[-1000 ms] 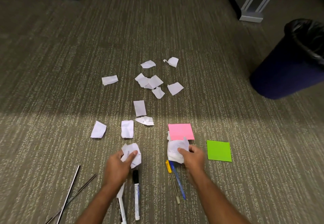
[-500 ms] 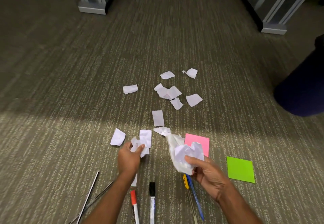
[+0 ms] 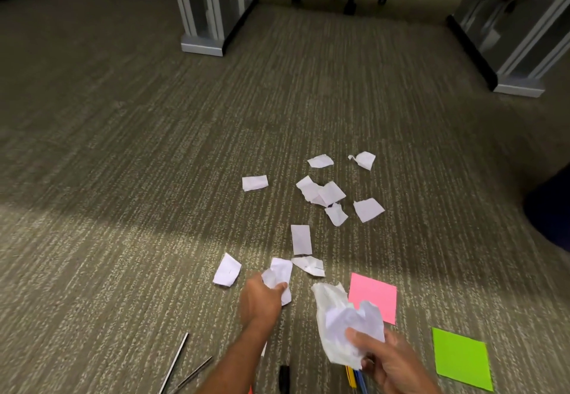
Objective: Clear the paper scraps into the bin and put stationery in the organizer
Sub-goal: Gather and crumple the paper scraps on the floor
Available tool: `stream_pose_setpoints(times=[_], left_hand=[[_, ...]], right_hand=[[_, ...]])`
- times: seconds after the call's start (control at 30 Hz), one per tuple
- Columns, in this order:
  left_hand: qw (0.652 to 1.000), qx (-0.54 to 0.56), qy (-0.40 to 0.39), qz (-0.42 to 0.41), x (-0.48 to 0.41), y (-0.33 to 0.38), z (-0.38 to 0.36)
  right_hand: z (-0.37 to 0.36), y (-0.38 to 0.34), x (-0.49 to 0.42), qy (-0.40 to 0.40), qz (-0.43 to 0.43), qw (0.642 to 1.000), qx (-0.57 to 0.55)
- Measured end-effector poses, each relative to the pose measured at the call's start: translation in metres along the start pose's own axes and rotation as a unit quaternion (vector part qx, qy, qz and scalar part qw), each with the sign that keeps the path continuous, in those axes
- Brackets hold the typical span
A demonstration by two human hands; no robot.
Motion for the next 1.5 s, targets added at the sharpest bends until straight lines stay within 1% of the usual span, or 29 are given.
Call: stream_pose_setpoints(times=[0.07,0.13,0.3,0.37,0.43,0.6,0.7,0.87,0.97,1.1,1.2,1.3,1.4,1.5], left_hand=[[1.000,0.001,-0.016,0.000,-0.002,-0.002,0.002],[1.000,0.010,-0.010,-0.008,-0.003,-0.004,0.008],[0.992,0.067,0.103,-0.032,-0.018,-0.005,0.049],[0.989,0.073,0.129,-0.028,-0.029,-0.009,0.067],[0.990,0.068,0.122,-0.022,-0.036,-0.016,0.077],[0.995,0.070,0.071,0.014,-0.045,-0.036,0.077],[0.996,0.051,0.074,0.025,-0.046,-0.036,0.077],[0.995,0.008,0.094,0.016,-0.043,-0.035,0.074],[0.996,-0.012,0.086,-0.001,-0.043,-0.036,0.071],[0.998,-0.023,0.060,-0.006,-0.047,-0.040,0.072],[0.999,-0.002,0.050,-0.009,-0.045,-0.043,0.073],[0.998,0.037,0.049,-0.007,-0.036,-0.043,0.076],[0.994,0.101,0.037,-0.012,-0.023,-0.037,0.079],[0.986,0.163,0.042,-0.007,-0.005,-0.023,0.086]], right_hand=[[-0.006,-0.003,-0.001,0.011,0.021,1.000,0.008],[-0.013,-0.007,-0.001,0.026,0.047,0.998,0.019],[-0.032,-0.016,-0.002,0.069,0.108,0.988,0.082],[-0.035,-0.018,-0.001,0.074,0.129,0.983,0.107],[-0.036,-0.019,0.000,0.078,0.141,0.978,0.130],[-0.033,-0.020,-0.001,0.081,0.155,0.969,0.174],[-0.032,-0.018,-0.002,0.088,0.163,0.966,0.178],[-0.027,-0.015,-0.007,0.102,0.160,0.964,0.188],[-0.022,-0.014,-0.013,0.105,0.139,0.965,0.198],[-0.022,-0.013,-0.022,0.120,0.128,0.955,0.241],[-0.024,-0.015,-0.028,0.137,0.143,0.938,0.285],[-0.031,-0.021,-0.037,0.135,0.154,0.923,0.327],[-0.041,-0.032,-0.049,0.143,0.159,0.906,0.365],[-0.050,-0.042,-0.063,0.152,0.156,0.891,0.398]])
Point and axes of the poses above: each hand's wrist, its own x-axis away from the middle knuckle, its own z-axis out of the back of the hand, y = z × x, the point moved 2 cm from there along -x, towards the middle knuckle, and after that the axes turned 9 degrees about -z, right-handed, at the moved point
